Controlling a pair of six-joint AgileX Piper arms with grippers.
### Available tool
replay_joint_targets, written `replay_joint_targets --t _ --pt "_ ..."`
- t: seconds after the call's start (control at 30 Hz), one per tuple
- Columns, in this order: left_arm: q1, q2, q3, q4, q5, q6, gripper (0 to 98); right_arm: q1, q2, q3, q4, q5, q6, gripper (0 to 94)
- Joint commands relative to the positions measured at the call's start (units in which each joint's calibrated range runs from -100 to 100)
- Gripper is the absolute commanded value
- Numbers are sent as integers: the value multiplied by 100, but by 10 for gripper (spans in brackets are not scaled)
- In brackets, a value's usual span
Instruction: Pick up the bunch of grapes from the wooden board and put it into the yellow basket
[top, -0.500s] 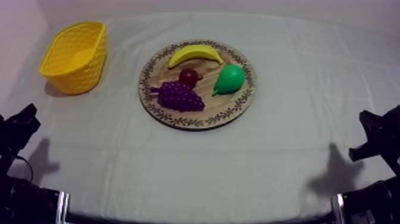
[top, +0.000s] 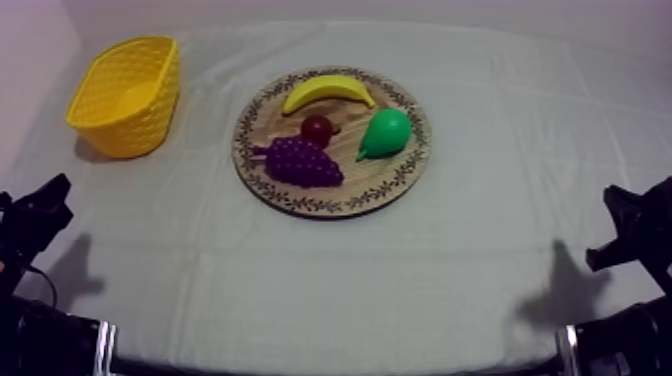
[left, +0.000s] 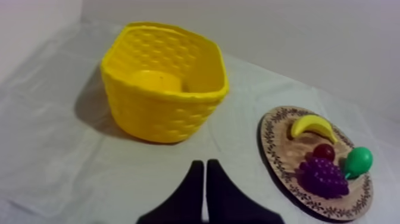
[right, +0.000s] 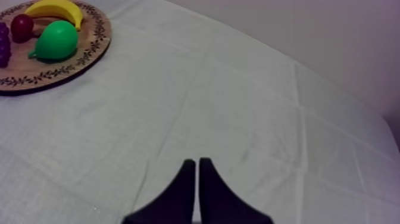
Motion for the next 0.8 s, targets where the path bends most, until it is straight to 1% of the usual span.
replay_joint_targets --t 0.0,0.1,0.2,0.27,0.33,0.5,0.6,0.77 --pt "103 1 -73 -5 230 -6 1 -1 0 0 -1 -1 -5 3" --pt "234 70 -233 22 590 -67 1 -1 0 0 -1 -1 -5 3" --pt "393 416 -274 105 600 -262 0 -1 0 0 -1 -1 -3 3" --pt "477 714 -340 178 588 -487 0 -1 0 0 -1 -1 -4 3" --pt "554 1056 -556 221 729 -722 0 -1 0 0 -1 -1 -5 3" --pt "723 2138 -1461 257 1115 -1238 0 -1 0 0 -1 -1 -5 3" --pt "763 2846 -2201 285 1513 -1492 0 -1 0 0 -1 -1 -5 3" --pt "800 4083 -3617 454 2341 -2042 0 -1 0 0 -1 -1 -5 3"
